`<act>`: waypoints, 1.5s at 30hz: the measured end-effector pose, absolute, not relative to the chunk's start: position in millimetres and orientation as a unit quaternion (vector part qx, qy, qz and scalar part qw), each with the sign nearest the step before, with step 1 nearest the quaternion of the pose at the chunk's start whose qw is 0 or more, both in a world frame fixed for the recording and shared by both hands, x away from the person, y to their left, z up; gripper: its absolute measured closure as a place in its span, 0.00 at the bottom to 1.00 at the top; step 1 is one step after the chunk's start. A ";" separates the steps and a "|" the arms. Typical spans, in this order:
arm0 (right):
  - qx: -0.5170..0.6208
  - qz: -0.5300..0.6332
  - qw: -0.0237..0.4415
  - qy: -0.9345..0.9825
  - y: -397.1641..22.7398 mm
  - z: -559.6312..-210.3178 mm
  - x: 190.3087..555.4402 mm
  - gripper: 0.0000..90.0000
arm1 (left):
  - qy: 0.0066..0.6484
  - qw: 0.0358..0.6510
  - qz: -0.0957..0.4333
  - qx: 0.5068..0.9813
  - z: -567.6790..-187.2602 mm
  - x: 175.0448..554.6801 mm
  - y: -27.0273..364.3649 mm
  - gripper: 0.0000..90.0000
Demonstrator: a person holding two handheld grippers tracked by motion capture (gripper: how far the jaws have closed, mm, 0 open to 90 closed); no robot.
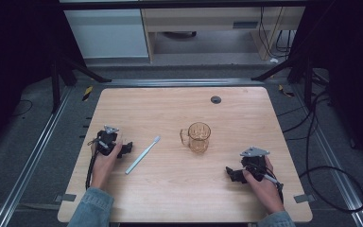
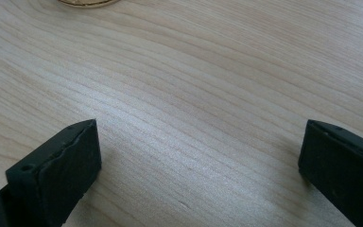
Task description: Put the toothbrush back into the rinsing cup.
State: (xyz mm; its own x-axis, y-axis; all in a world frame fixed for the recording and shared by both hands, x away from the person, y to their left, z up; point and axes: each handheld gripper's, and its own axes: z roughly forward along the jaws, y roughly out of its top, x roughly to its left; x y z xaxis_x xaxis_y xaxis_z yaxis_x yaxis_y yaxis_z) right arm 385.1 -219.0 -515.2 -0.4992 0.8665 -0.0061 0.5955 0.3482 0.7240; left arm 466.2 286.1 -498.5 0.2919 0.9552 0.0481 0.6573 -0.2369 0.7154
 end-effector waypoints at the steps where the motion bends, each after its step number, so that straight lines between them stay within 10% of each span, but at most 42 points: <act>1: 0.459 0.340 0.199 0.796 -219.0 -515.2 385.1 0.00 | 0.540 0.299 0.249 0.746 -498.5 466.2 286.1 0.06; 17: 0.456 0.339 0.202 0.798 -219.4 -515.5 385.3 0.00 | 0.492 0.285 0.195 0.799 -422.9 443.8 274.3 0.06; 45: 0.456 0.339 0.202 0.798 -219.4 -515.5 385.3 0.00 | 0.459 0.197 0.165 0.850 -413.5 439.9 252.0 0.09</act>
State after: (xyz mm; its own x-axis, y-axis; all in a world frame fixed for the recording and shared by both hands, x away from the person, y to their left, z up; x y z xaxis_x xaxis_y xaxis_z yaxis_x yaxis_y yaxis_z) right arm 385.3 -219.4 -515.5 -0.5029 0.8643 -0.0138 0.5906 0.3552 0.7246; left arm 439.9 252.0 -413.5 0.5242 0.8457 0.1001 0.7156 -0.5012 0.4866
